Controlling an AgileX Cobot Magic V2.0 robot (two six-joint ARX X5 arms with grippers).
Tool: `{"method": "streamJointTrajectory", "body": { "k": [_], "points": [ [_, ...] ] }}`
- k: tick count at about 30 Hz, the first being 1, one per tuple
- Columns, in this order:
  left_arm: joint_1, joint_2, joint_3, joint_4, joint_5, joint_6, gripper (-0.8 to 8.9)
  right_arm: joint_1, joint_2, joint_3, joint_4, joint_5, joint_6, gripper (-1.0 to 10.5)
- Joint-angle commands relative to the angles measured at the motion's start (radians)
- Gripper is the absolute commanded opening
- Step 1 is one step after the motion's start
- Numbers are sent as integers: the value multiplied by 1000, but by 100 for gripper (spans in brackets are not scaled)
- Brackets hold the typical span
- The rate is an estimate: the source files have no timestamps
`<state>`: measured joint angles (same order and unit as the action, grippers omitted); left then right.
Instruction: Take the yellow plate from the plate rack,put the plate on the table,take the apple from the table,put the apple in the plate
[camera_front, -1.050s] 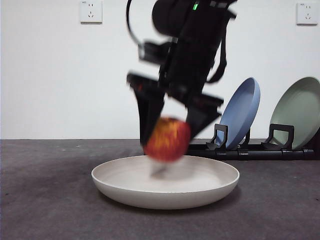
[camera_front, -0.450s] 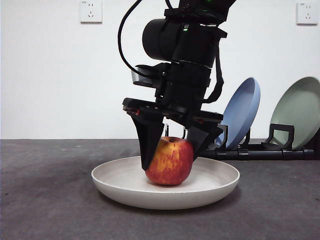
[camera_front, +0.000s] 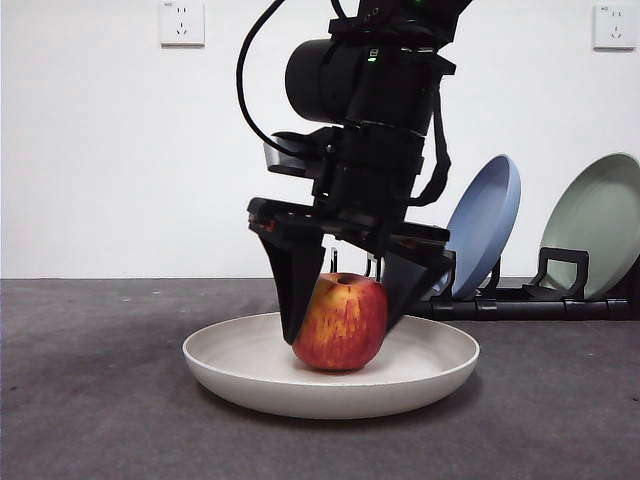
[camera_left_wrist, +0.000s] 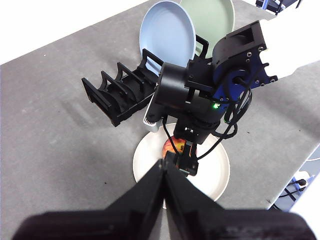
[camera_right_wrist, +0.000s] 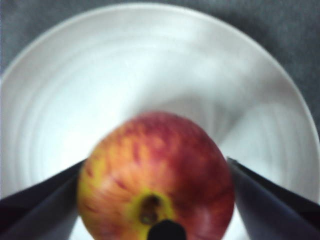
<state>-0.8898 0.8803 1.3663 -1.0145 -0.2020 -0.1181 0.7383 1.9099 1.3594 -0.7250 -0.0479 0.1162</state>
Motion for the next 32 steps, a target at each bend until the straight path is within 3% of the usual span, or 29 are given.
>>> {"method": "streamJointTrajectory", "body": {
  "k": [1,10,19,26,32],
  "points": [
    [3,-3,-5,5,0,-12,-8,2,10,-4,-2,4,4,555],
    [3,-3,-5,3,0,-12,-8,2,-22,47,-40,3,3,572],
    [3,-3,-5,-3,0,-11,-8,2,-164,219,-256,43,-1,562],
    [3,-3,-5,-12,-1,-8,-8,2,-341,306,-460,44,-43,368],
    [3,-3,-5,-16,-1,0,-8,2,-506,306,-586,45,-50,358]
  ]
}}
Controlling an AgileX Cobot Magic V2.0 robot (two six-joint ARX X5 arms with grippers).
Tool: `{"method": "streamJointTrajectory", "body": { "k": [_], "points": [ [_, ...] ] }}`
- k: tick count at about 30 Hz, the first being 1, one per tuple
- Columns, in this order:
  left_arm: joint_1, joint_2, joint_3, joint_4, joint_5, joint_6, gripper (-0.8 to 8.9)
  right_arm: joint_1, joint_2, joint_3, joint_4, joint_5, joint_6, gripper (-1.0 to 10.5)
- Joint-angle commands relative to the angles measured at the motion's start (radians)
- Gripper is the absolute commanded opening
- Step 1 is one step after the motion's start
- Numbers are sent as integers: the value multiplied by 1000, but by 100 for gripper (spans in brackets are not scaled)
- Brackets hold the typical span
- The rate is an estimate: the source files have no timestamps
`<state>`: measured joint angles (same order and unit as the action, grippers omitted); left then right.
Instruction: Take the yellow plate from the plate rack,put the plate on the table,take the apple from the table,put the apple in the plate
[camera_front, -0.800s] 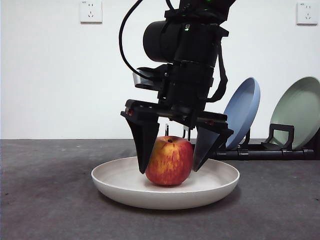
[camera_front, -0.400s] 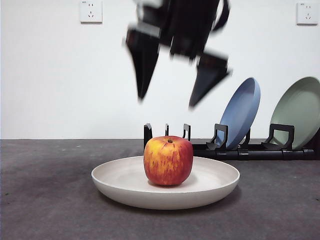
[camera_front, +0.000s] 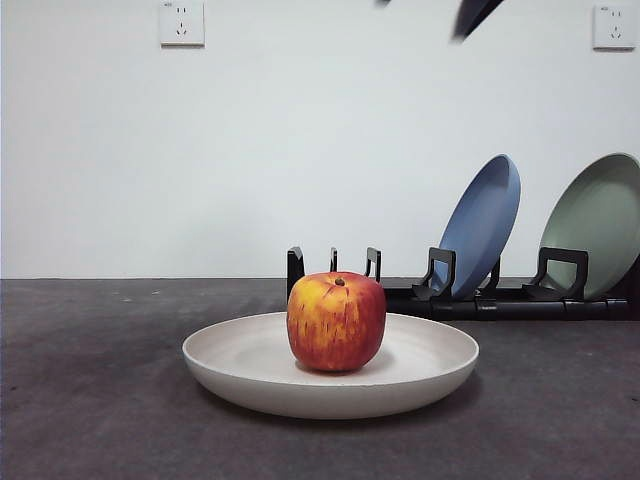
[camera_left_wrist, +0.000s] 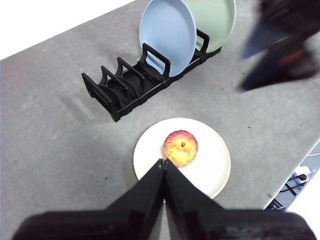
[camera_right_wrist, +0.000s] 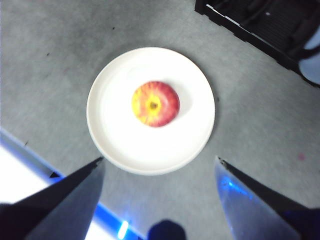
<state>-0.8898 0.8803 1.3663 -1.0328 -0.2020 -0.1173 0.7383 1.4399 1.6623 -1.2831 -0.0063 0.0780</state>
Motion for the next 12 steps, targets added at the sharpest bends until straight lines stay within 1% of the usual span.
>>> {"method": "streamJointTrajectory", "body": {
  "k": [1,3,6,11,12],
  "points": [
    [3,-3,-5,2,-1,-2,-8,2,-57,3,-45,3,-12,328],
    [3,-3,-5,2,-1,-1,-8,2,-101,3,-83,3,-24,244],
    [3,-3,-5,2,-1,8,-8,2,-156,3,-92,-4,-29,143],
    [3,-3,-5,2,-1,10,-8,2,-221,3,-93,-4,-33,-8],
    [3,-3,-5,2,-1,10,-8,2,-230,3,-93,-4,-34,-12]
  ]
}}
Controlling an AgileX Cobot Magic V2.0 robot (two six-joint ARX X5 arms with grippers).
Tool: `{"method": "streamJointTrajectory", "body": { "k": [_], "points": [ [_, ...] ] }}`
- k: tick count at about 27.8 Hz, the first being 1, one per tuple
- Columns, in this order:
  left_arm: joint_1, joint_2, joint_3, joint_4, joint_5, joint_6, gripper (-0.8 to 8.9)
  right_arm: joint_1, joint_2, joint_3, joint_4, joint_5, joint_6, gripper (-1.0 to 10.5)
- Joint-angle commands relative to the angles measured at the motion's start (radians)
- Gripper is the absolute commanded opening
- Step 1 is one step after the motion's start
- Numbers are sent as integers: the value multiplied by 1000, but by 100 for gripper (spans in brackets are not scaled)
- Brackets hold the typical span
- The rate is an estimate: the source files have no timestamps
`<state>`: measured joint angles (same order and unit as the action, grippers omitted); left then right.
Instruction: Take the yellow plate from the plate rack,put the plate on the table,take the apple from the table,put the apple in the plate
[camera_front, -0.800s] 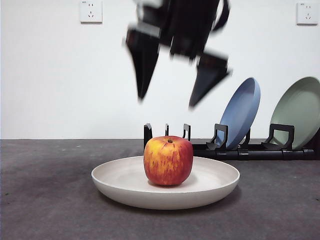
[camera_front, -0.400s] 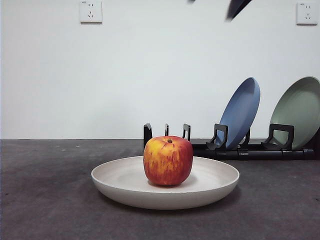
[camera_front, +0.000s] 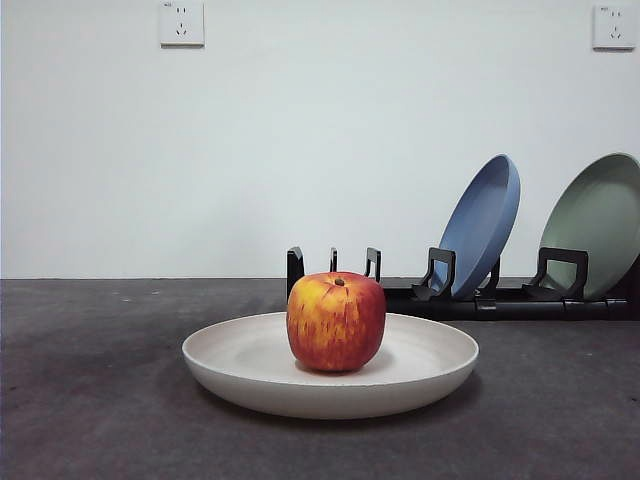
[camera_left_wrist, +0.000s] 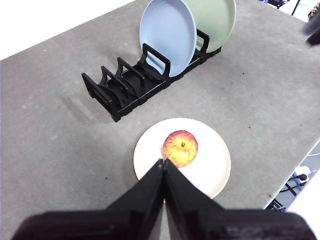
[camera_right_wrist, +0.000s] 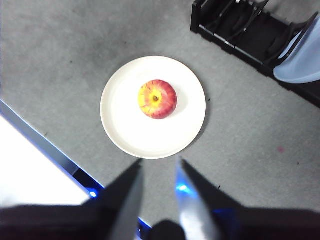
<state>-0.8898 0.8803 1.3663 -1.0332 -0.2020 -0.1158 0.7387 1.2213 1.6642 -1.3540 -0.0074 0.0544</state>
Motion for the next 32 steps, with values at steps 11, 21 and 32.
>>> {"method": "streamJointTrajectory", "body": {
  "k": [11,21,32],
  "points": [
    [3,-3,-5,2,-6,18,-8,2,-81,1,-23,-85,-1,-12],
    [3,5,-5,1,-8,23,-3,1,-73,1,-23,-33,-2,1],
    [3,11,-5,10,-9,46,-3,1,-72,1,-22,-17,-3,1]
  ]
}}
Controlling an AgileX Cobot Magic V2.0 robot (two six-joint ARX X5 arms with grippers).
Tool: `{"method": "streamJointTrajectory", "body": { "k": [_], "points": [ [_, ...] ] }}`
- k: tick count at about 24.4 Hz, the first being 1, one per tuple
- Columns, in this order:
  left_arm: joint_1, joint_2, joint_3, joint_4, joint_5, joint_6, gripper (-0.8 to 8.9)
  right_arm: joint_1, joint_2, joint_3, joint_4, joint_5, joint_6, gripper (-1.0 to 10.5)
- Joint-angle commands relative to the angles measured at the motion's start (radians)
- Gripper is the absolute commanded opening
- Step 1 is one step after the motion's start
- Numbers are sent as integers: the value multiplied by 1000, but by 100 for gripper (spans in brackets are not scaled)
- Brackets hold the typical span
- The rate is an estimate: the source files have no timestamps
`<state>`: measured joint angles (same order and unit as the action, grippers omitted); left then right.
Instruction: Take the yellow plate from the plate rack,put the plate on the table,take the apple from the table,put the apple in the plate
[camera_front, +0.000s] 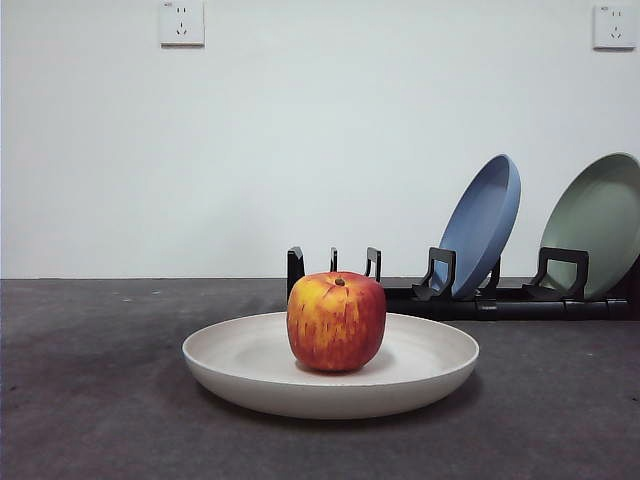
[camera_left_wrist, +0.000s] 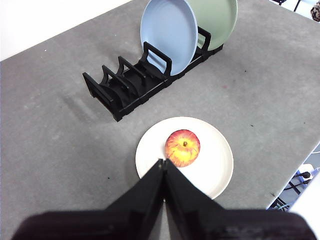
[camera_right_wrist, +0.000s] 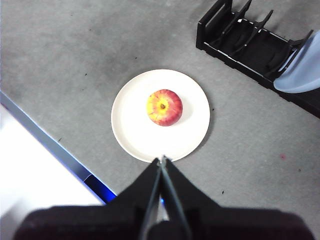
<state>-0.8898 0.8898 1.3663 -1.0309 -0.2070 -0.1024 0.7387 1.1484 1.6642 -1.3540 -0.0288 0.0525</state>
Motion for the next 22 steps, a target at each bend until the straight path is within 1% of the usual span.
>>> {"method": "streamJointTrajectory", "body": {
  "k": [1,3,7,10,12,13,14,16,18,20,21,22],
  "points": [
    [3,4,-5,7,-3,35,-3,1,0,1,-22,4,-1,1],
    [3,6,-5,19,-14,32,-3,1,0,1,-23,4,-1,1],
    [3,7,-5,102,-115,47,-3,1,0,1,-22,4,-1,1],
    [15,4,-5,177,-174,117,-3,1,0,1,-22,4,-1,1],
    [72,-13,-5,225,-199,197,-3,1,0,1,-23,4,-1,1],
    [109,-23,-5,242,-192,224,-3,1,0,1,-22,4,-1,1],
    [159,-36,-7,260,-169,243,-3,1,0,1,-22,4,-1,1],
    [272,-71,-16,279,-74,262,-3,1,0,1,-23,4,-1,1],
    [414,-119,-39,299,76,278,-3,1,0,1,-22,4,-1,1],
    [544,-175,-87,341,187,302,-3,1,0,1,-22,4,-1,1],
    [607,-209,-124,369,215,318,-3,1,1,1,-22,4,-1,1],
    [655,-241,-162,397,214,330,-3,1,1,1,-22,4,-1,1]
  ]
}}
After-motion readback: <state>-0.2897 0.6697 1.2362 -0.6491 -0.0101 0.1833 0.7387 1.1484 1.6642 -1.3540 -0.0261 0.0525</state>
